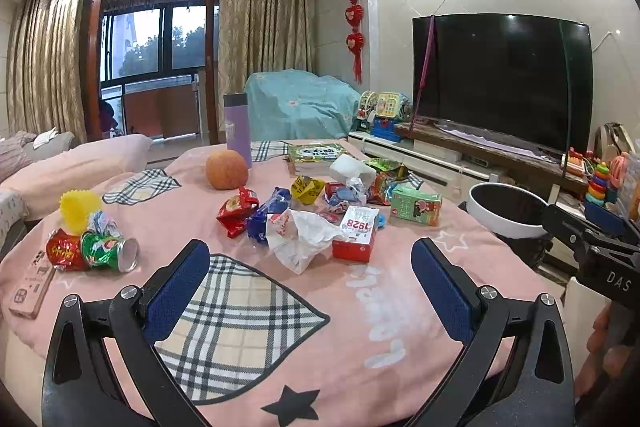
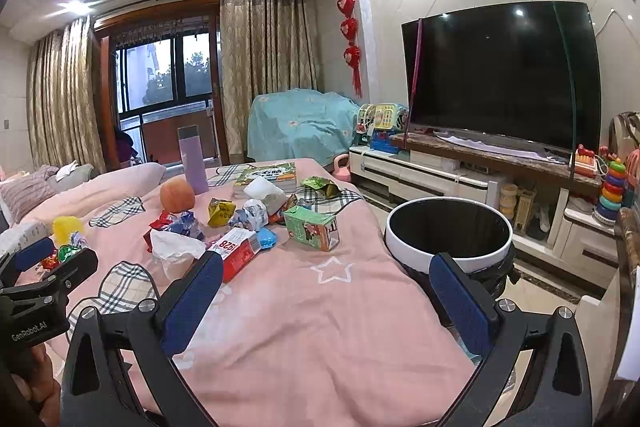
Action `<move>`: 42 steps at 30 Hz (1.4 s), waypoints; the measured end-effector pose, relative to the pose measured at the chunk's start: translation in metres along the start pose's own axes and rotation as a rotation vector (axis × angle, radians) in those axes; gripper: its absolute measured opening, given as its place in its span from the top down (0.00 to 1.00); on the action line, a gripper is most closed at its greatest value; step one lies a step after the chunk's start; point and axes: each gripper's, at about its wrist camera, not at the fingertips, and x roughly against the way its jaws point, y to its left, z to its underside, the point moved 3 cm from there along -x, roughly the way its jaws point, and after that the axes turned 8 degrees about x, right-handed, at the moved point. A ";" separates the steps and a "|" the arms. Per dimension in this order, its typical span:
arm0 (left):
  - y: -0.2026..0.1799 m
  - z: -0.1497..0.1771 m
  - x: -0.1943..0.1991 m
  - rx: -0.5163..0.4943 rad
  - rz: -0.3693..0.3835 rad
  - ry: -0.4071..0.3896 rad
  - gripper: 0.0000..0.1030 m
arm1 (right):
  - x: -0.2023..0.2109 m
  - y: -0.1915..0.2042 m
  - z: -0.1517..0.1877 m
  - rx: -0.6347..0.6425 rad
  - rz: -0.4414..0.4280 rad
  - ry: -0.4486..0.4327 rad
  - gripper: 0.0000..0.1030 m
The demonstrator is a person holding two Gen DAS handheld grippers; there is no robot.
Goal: Collect trash
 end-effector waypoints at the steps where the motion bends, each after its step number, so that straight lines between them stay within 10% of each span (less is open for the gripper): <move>1: 0.000 0.000 0.000 -0.002 -0.001 0.001 0.00 | 0.000 0.000 0.000 -0.001 0.000 -0.001 0.00; 42: 0.000 0.004 0.000 -0.008 0.013 0.012 0.00 | -0.002 -0.001 0.004 -0.024 -0.036 0.001 0.00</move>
